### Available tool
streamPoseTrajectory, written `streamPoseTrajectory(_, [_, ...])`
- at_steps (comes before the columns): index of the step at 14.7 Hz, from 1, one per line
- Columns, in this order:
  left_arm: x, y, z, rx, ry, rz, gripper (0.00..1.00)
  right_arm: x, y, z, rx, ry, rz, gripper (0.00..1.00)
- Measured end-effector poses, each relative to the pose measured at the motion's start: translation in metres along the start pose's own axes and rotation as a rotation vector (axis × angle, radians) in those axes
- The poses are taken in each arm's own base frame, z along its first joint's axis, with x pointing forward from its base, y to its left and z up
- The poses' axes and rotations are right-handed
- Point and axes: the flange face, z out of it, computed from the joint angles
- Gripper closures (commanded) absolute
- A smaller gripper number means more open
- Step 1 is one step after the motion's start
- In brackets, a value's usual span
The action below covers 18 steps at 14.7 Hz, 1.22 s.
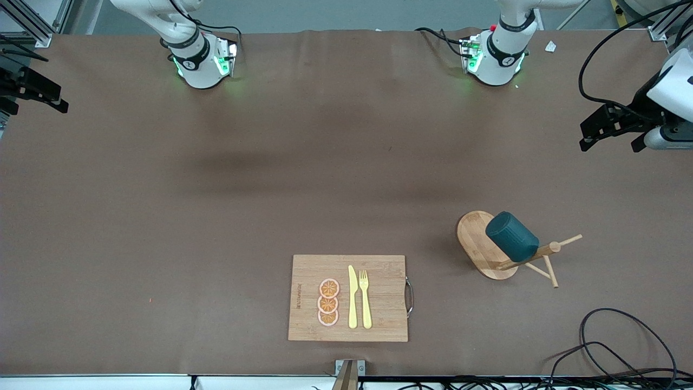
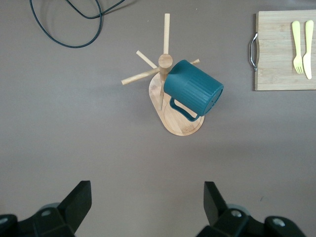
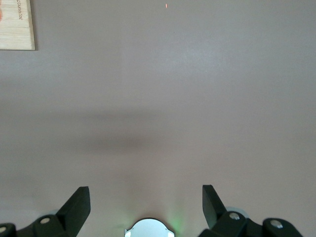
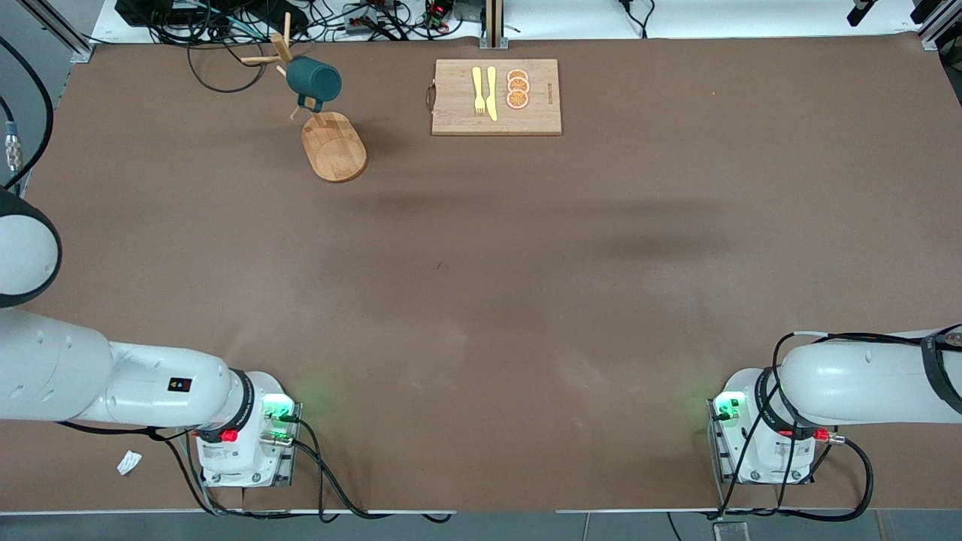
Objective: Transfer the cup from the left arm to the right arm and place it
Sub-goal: 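Move the left gripper toward the teal mug on the wooden stand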
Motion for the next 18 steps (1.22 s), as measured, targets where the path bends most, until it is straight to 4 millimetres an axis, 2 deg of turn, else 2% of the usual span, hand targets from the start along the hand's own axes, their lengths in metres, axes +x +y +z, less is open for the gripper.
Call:
streamPoseTrajectory(9, [0.001, -0.001, 0.004, 0.001, -0.009, 0.003, 0.00, 0.000, 0.000, 0.000, 0.000, 0.000, 0.000, 0.00])
streamPoseTrajectory(11, [0.001, -0.004, 0.014, 0.004, -0.047, -0.016, 0.00, 0.000, 0.000, 0.000, 0.000, 0.000, 0.000, 0.00])
streamPoseTrajectory(14, [0.007, -0.015, 0.033, 0.011, -0.088, -0.138, 0.00, 0.000, 0.000, 0.000, 0.000, 0.000, 0.000, 0.00])
streamPoseTrajectory(18, [0.021, -0.007, 0.060, -0.042, -0.130, -0.388, 0.00, 0.000, 0.000, 0.000, 0.000, 0.000, -0.001, 0.00])
